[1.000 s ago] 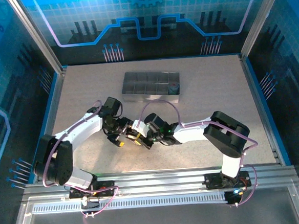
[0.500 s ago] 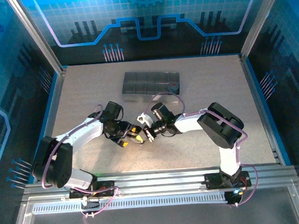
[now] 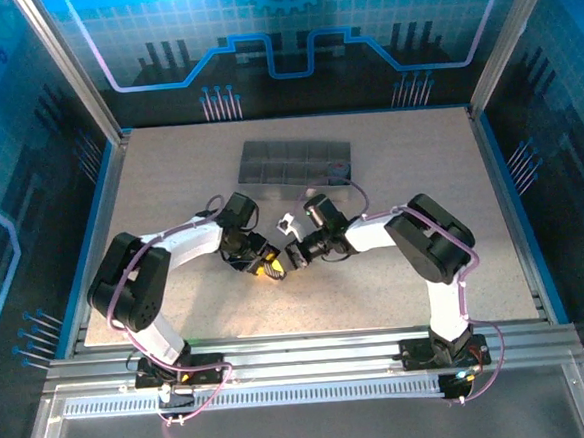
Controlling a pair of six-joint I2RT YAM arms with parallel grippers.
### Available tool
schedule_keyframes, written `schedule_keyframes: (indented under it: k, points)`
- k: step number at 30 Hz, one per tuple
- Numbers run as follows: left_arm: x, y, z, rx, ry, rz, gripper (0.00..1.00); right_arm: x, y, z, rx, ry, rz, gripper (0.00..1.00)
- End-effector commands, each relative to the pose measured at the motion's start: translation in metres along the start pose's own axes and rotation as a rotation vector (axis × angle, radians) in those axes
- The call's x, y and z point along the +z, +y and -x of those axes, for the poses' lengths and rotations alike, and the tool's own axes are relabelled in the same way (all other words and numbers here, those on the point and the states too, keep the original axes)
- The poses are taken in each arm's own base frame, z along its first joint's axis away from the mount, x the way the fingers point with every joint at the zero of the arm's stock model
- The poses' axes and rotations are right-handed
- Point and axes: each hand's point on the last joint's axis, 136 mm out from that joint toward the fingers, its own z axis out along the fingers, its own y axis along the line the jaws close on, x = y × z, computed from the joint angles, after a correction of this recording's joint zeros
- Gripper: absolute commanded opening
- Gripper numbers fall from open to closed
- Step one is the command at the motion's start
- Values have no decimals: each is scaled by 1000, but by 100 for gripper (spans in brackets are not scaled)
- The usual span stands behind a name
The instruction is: Roll the socks
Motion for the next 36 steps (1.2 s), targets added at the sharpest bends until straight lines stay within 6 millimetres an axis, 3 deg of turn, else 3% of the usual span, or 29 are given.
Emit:
schedule_keyframes:
  k: [1,2,4,7,9,16,23,25,28,31,34,36]
  points:
    - [22,73,5,-54,-23,273,7,-19,-42,-70,69,156,-314,35]
    - [23,75,2,-61,-9,274,0,-26,-35,-58,-10,105,-342,39]
    - [21,75,-3,-80,17,273,0,-38,-18,-39,-202,18,-425,47]
    - [10,73,-9,-92,34,298,0,-44,13,-29,-555,-68,-569,63]
    - [3,71,-10,-86,36,313,0,-42,25,-24,-692,-70,-645,67]
    - [1,66,-12,-79,62,339,0,-22,39,-2,-912,-17,-819,69]
    - [0,62,-11,-76,62,329,0,5,23,5,-928,66,-862,68]
    - [-1,62,-12,-76,63,326,0,11,15,3,-903,107,-865,62]
    - [-6,57,-12,-68,52,300,0,19,8,-6,-849,154,-828,25]
    - [-17,49,-11,-65,24,246,17,21,1,-20,-759,207,-766,1]
    - [-27,38,-11,-72,14,166,42,25,-3,-45,-658,269,-657,0]
    - [-31,32,-12,-86,20,125,53,25,-6,-59,-617,297,-623,0]
